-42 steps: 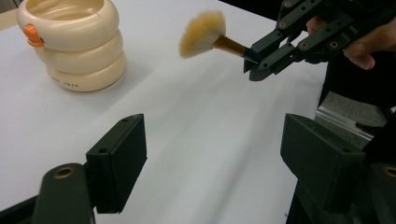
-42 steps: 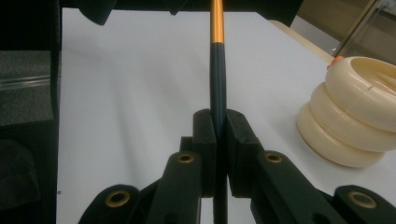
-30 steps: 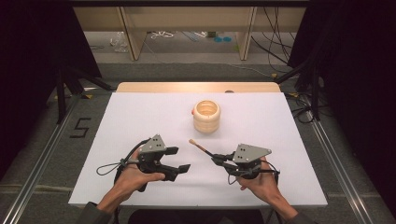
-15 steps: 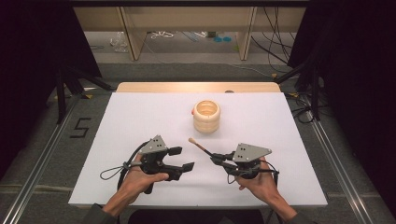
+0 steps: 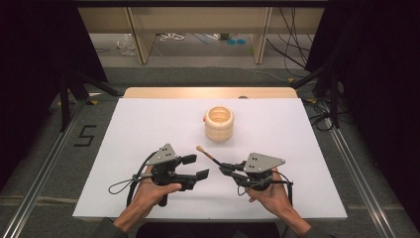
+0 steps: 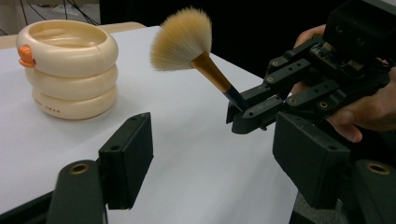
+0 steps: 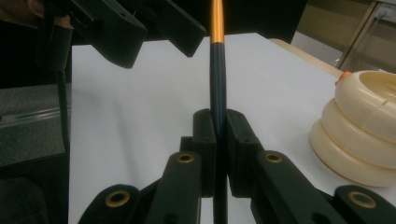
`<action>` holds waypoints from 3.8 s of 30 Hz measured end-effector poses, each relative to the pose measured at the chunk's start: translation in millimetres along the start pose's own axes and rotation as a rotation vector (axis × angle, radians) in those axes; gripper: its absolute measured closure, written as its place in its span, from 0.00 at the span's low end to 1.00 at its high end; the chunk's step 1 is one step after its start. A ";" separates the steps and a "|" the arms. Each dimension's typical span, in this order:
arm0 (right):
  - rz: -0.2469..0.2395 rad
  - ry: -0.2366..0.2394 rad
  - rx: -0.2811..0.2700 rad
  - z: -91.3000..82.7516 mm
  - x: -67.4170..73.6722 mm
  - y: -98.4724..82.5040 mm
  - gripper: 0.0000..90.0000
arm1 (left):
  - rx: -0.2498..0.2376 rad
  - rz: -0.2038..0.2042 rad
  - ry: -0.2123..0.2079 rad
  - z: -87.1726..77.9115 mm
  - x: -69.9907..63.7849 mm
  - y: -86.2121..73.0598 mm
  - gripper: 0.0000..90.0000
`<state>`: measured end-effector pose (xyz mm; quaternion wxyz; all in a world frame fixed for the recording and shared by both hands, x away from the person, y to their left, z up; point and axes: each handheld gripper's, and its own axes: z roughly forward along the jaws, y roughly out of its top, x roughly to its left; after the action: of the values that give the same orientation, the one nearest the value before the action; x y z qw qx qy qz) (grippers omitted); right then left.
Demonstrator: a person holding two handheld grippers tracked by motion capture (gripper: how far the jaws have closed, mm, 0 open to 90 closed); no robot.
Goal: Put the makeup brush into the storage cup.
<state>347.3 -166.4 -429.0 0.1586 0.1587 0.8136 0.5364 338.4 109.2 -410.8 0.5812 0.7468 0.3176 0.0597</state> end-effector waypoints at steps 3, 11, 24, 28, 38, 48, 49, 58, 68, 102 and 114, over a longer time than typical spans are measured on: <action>-0.003 0.004 -0.004 1.8 1.0 0.4 0.94 | -0.011 -0.004 -0.003 0.8 -0.5 0.4 0.33; 0.000 0.003 -0.017 5.4 3.3 1.7 0.94 | -0.023 -0.006 -0.005 2.9 -1.9 0.5 0.37; 0.001 0.014 -0.032 12.5 7.8 2.2 0.94 | -0.035 -0.010 -0.009 5.1 -3.0 0.5 0.42; 0.000 0.023 -0.028 13.8 8.1 2.9 0.94 | -0.040 -0.013 -0.009 5.2 -3.4 0.6 0.44; -0.002 0.025 -0.044 17.9 12.1 4.9 0.94 | -0.065 -0.029 -0.011 6.4 -3.3 0.5 0.48; 0.034 0.039 -0.067 18.9 13.7 5.5 0.94 | -0.089 -0.037 0.001 5.7 -3.2 0.8 0.51; 0.036 0.038 -0.072 19.2 14.0 5.4 0.94 | -0.090 -0.037 0.001 5.7 -3.3 0.8 0.51; 0.057 0.031 -0.090 21.1 15.0 5.3 0.94 | -0.098 -0.030 0.002 6.1 -2.8 1.2 0.53; 0.062 0.053 -0.097 23.7 16.6 4.5 0.94 | -0.096 -0.035 -0.001 6.3 -3.4 0.8 0.58; 0.082 0.046 -0.109 24.0 18.1 4.1 0.94 | -0.108 -0.040 -0.010 6.1 -3.4 0.3 0.69; 0.091 0.057 -0.105 23.8 18.4 3.9 0.94 | -0.114 -0.049 -0.020 5.4 -1.9 0.3 0.74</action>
<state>341.3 -137.5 -436.0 0.1190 0.1718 0.7806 0.5891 339.5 103.7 -411.8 0.6272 0.7052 0.3259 0.0559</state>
